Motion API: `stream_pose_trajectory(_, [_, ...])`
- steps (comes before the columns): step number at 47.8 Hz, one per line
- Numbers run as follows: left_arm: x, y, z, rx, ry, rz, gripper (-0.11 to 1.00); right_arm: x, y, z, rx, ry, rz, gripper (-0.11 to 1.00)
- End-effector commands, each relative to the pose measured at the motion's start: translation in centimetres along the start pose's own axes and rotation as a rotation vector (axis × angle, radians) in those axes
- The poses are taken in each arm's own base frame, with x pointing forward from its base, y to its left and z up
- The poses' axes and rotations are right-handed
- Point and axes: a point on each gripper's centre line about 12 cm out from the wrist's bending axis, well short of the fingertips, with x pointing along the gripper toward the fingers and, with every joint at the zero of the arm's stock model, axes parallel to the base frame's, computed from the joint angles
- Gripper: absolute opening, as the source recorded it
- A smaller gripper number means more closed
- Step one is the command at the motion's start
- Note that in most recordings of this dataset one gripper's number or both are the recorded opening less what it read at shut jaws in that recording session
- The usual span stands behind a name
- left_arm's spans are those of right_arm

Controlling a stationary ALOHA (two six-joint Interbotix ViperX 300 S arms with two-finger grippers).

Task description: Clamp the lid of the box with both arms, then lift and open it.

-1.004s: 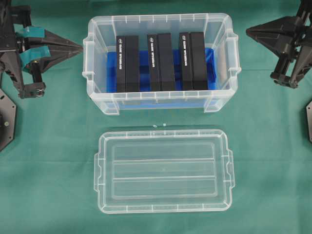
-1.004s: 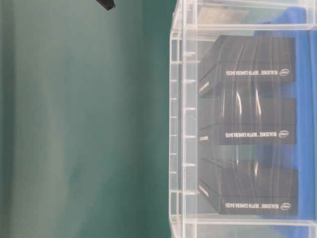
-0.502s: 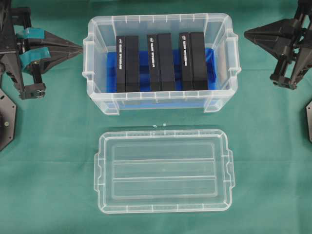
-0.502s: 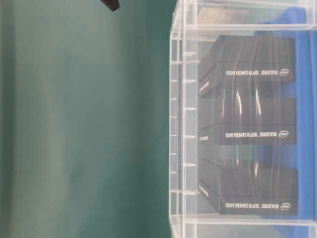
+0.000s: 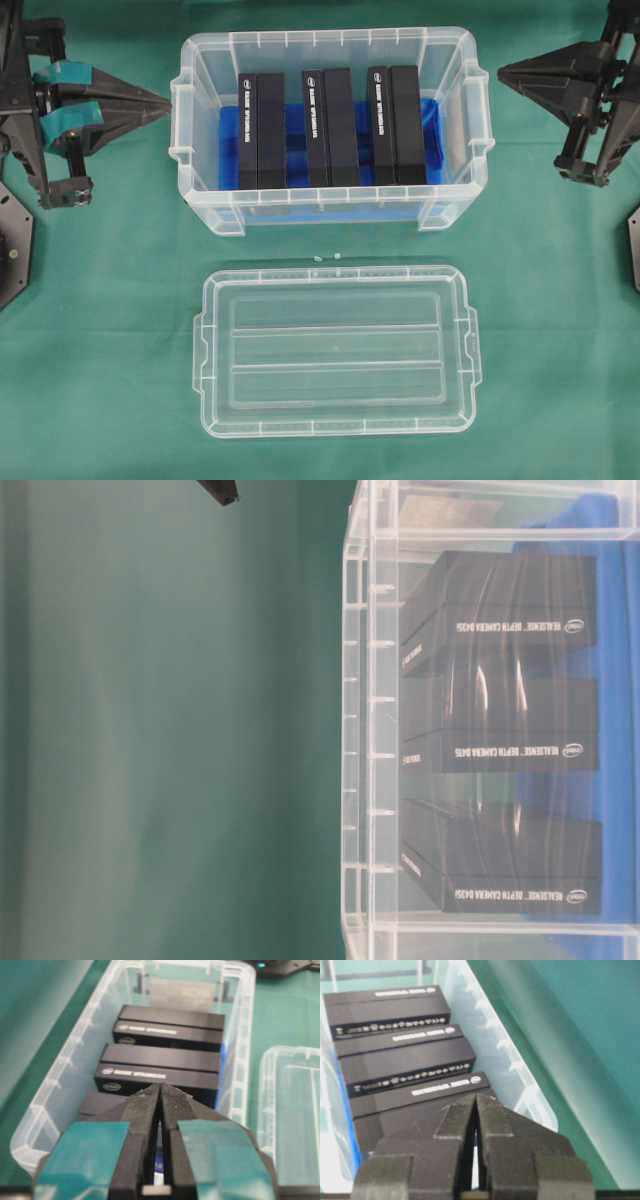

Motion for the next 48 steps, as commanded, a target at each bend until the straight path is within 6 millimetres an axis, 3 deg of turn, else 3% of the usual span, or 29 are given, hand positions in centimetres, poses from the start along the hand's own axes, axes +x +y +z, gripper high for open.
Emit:
stream_pose_trajectory(1, [-0.1, -0.6, 0.7, 0.001, -0.026, -0.025, 0.01, -0.1, 0.2, 0.5, 0.007, -0.025, 0.016, 0.0])
stream_pose_trajectory(12, [-0.1, -1.9, 0.8, 0.011, -0.032, -0.076, 0.01, 0.0, 1.1, 0.3, -0.002, -0.023, 0.058, 0.0])
stream_pose_trajectory(48, [-0.1, -1.9, 0.4, 0.01, -0.025, -0.076, 0.01, 0.0, 1.4, 0.2, -0.005, -0.02, 0.065, 0.0])
